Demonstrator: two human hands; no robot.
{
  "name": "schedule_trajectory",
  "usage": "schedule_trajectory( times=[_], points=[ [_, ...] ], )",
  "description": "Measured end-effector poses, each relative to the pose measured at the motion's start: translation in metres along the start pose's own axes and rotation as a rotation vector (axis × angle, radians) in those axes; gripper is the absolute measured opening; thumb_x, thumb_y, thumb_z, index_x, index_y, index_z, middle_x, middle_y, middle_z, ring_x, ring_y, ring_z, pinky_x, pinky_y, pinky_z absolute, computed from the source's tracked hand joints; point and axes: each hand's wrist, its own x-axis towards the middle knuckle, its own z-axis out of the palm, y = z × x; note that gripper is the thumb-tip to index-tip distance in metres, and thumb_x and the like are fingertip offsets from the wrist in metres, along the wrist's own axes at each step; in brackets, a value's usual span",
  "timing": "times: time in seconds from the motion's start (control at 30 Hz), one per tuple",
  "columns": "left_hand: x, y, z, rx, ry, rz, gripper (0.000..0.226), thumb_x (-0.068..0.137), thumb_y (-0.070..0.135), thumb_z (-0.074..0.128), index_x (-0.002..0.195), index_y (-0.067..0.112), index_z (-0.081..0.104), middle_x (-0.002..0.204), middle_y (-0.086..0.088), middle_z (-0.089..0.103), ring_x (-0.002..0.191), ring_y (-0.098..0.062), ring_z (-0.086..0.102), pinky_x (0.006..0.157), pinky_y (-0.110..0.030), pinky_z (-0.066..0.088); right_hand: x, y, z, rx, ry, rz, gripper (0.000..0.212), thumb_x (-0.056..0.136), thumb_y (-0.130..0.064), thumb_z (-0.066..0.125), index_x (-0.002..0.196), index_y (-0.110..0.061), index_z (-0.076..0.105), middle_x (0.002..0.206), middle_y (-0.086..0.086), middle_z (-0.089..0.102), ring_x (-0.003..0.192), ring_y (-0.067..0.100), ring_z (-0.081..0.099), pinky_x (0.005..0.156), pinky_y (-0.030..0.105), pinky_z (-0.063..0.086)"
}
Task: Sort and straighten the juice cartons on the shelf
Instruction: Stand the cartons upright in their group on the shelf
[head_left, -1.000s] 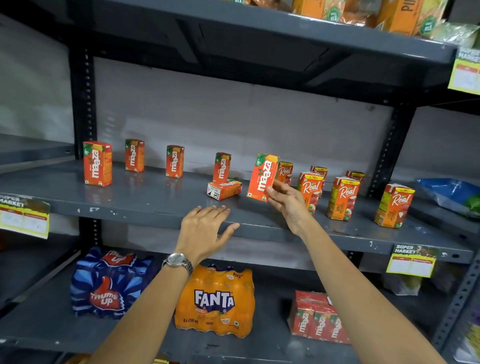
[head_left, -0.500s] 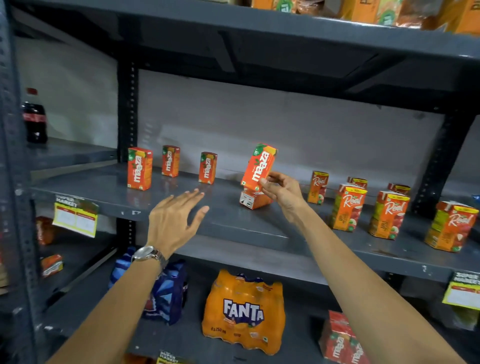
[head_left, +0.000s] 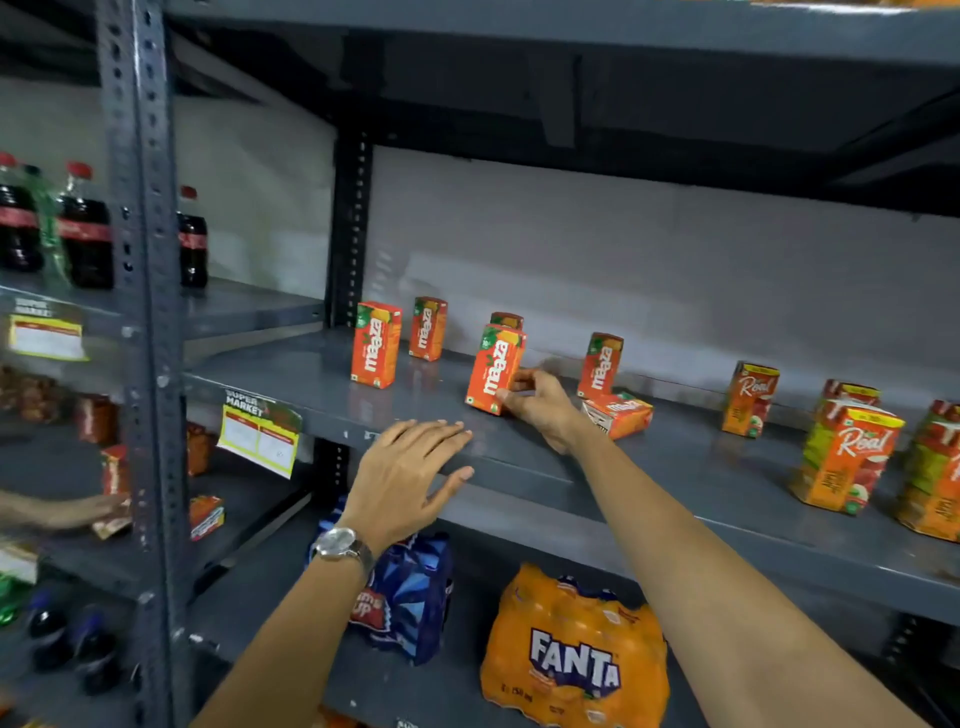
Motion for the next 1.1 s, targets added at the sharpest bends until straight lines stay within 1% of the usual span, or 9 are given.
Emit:
schedule_trajectory(
  times=[0.2,0.37,0.43,0.53,0.67,0.77,0.83,0.93,1.1],
  points=[
    [0.001,0.003,0.003,-0.023,0.040,-0.026,0.038,0.089,0.043,0.046,0.109,0.019,0.067,0.112,0.005,0.068,0.105,-0.012,0.062,0.095,-0.029,0.039,-0.008,-0.004,-0.005,-0.098,-0.046,-0.025,0.053,0.082,-0.011,0.066,0.130,-0.005,0.043,0.120,0.011,0.057,0.113,0.025,0.056,0.093,0.033,0.048],
    [0.021,0.029,0.003,-0.119,0.146,-0.082,0.035,0.087,0.040,0.048,0.105,0.017,0.068,0.110,0.003,0.069,0.102,-0.012,0.061,0.092,-0.027,0.038,-0.024,-0.008,-0.036,-0.032,0.341,-0.202,0.043,0.079,-0.005,0.066,0.120,-0.006,0.052,0.103,0.012,0.060,0.097,0.023,0.060,0.085,0.029,0.051],
    [0.035,0.054,0.007,-0.177,0.158,-0.077,0.034,0.087,0.038,0.048,0.104,0.017,0.068,0.111,0.003,0.068,0.104,-0.012,0.061,0.092,-0.026,0.037,-0.025,0.000,-0.063,-0.250,0.481,-0.171,0.039,0.078,-0.018,0.066,0.116,-0.015,0.056,0.100,0.004,0.064,0.093,0.023,0.062,0.079,0.028,0.051],
    [0.048,0.090,0.017,-0.235,0.144,-0.005,0.034,0.087,0.038,0.049,0.104,0.016,0.069,0.112,0.002,0.069,0.106,-0.013,0.061,0.093,-0.027,0.038,-0.027,0.017,-0.099,-0.515,0.439,0.049,0.060,0.070,-0.045,0.064,0.122,-0.019,0.052,0.123,0.009,0.061,0.113,0.029,0.056,0.095,0.043,0.047],
    [0.045,0.116,0.031,-0.198,0.147,0.091,0.033,0.087,0.040,0.050,0.101,0.018,0.070,0.102,0.004,0.072,0.099,-0.012,0.064,0.083,-0.026,0.041,-0.028,0.026,-0.125,-0.407,0.416,0.247,0.079,0.071,-0.043,0.071,0.136,-0.011,0.039,0.145,0.016,0.035,0.133,0.033,0.034,0.109,0.043,0.032],
    [0.042,0.114,0.035,-0.154,0.163,0.105,0.032,0.087,0.041,0.049,0.097,0.020,0.072,0.094,0.007,0.073,0.092,-0.009,0.067,0.074,-0.024,0.040,-0.031,0.027,-0.135,-0.142,0.291,0.365,0.076,0.074,-0.035,0.071,0.134,-0.003,0.038,0.131,0.011,0.048,0.109,0.021,0.051,0.087,0.032,0.042],
    [0.042,0.111,0.036,-0.127,0.155,0.120,0.035,0.088,0.043,0.046,0.096,0.021,0.072,0.093,0.008,0.073,0.090,-0.007,0.067,0.073,-0.023,0.039,-0.034,0.024,-0.137,-0.097,0.227,0.385,0.064,0.077,-0.030,0.070,0.127,-0.001,0.044,0.118,0.006,0.056,0.093,0.017,0.051,0.075,0.027,0.038],
    [0.041,0.112,0.036,-0.131,0.140,0.104,0.036,0.089,0.045,0.045,0.096,0.022,0.072,0.093,0.008,0.074,0.089,-0.006,0.067,0.074,-0.021,0.039,-0.038,0.021,-0.137,0.017,0.254,0.325,0.057,0.075,-0.019,0.073,0.121,-0.004,0.043,0.117,0.007,0.055,0.096,0.017,0.049,0.078,0.029,0.037],
    [0.041,0.115,0.034,-0.156,0.137,0.085,0.036,0.089,0.044,0.045,0.095,0.021,0.072,0.094,0.007,0.074,0.089,-0.007,0.067,0.076,-0.023,0.040,-0.049,0.012,-0.131,0.350,0.321,0.111,0.037,0.079,0.002,0.065,0.107,-0.013,0.045,0.130,0.016,0.052,0.109,0.026,0.057,0.074,0.034,0.054]
  ],
)
